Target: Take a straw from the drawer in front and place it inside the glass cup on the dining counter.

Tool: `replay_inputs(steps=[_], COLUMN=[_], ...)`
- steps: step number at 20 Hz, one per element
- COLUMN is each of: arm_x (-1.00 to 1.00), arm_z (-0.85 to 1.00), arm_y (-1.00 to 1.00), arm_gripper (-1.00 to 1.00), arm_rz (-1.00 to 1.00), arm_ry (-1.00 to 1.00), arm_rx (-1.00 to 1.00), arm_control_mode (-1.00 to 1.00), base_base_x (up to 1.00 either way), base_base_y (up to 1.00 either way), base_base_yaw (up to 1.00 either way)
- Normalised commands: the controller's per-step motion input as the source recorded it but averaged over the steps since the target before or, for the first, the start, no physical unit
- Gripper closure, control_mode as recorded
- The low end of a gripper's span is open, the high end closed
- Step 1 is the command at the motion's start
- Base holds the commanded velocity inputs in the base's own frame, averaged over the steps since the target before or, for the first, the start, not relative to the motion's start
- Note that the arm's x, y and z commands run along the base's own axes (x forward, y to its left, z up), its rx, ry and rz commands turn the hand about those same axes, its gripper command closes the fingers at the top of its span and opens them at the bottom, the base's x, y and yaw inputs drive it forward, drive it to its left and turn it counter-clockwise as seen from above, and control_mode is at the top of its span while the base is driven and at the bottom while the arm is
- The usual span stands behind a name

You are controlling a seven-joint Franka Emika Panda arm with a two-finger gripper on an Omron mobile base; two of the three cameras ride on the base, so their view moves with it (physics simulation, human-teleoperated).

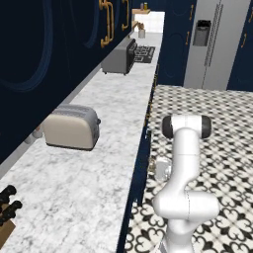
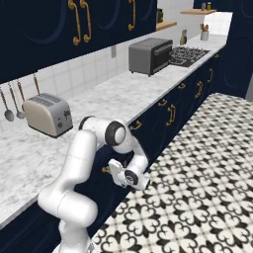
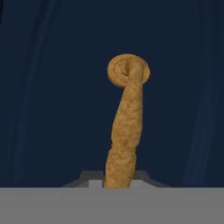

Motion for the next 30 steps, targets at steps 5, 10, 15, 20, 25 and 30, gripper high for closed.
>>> replay_inputs(steps=[5, 10, 15, 20, 25, 30], arm_x=[-0.56, -0.30, -0.22, -0.14, -0.27, -0.06], arm_z=[0.18, 0.23, 0.15, 0.06, 0.25, 0.34], arm_y=[-1.00, -1.00, -1.00, -0.98, -0.80, -0.30], arm_gripper=[1.00, 1.00, 1.00, -1.00, -1.00, -1.00], arm_rz=[-0.01, -0.01, 0.00, -0.01, -0.05, -0.12], arm_ry=[0.00, 0.00, 0.00, 0.01, 0.00, 0.00], arm_rx=[0.00, 0.00, 0.00, 0.00, 0.00, -0.10], arm_control_mode=[-1.00, -1.00, -1.00, -1.00, -1.00, -1.00], base_base_x=[0.00, 0.00, 0.00, 0.00, 0.00, 0.00], base_base_y=[0.00, 0.00, 0.00, 0.00, 0.00, 0.00], base_base_yaw=[0.00, 0.00, 0.00, 0.00, 0.00, 0.00])
